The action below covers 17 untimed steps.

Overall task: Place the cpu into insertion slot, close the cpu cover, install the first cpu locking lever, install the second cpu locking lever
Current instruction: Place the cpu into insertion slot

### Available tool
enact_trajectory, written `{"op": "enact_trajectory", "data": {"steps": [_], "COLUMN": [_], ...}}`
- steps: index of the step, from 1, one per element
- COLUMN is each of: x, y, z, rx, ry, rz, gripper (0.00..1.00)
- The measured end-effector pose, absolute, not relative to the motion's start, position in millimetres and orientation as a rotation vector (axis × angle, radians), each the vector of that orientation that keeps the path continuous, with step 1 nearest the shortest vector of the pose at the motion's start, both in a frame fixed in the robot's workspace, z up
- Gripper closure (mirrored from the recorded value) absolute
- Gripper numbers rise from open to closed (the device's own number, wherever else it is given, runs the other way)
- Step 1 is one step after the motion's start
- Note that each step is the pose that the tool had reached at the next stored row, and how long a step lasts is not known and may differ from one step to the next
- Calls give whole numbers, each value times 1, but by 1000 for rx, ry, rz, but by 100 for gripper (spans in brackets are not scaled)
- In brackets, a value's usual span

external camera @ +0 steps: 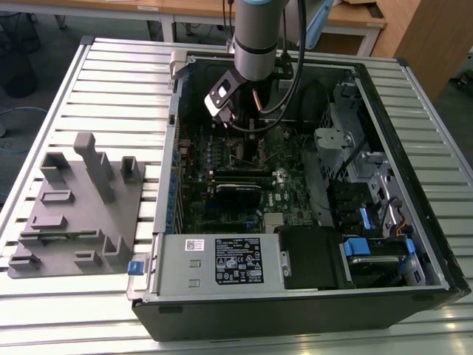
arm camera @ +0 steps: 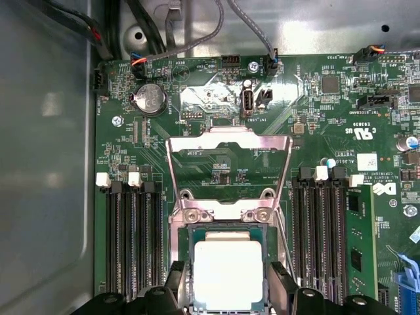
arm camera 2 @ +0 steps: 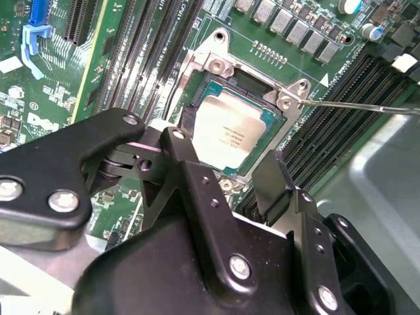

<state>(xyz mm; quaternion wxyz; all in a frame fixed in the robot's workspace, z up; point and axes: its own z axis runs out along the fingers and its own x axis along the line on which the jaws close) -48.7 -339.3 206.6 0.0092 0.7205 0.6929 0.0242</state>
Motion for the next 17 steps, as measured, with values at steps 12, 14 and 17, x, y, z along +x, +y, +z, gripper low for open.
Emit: {"op": "enact_trajectory", "data": {"steps": [12,14,17], "x": [-49,-49,-49], "y": [-339,-339,-339], "z": [207,207,207], "rx": [2250,2250,2250], "ry": [2164,2164,2164], "rz": [75,75,75], "gripper": [70,76,88]}}
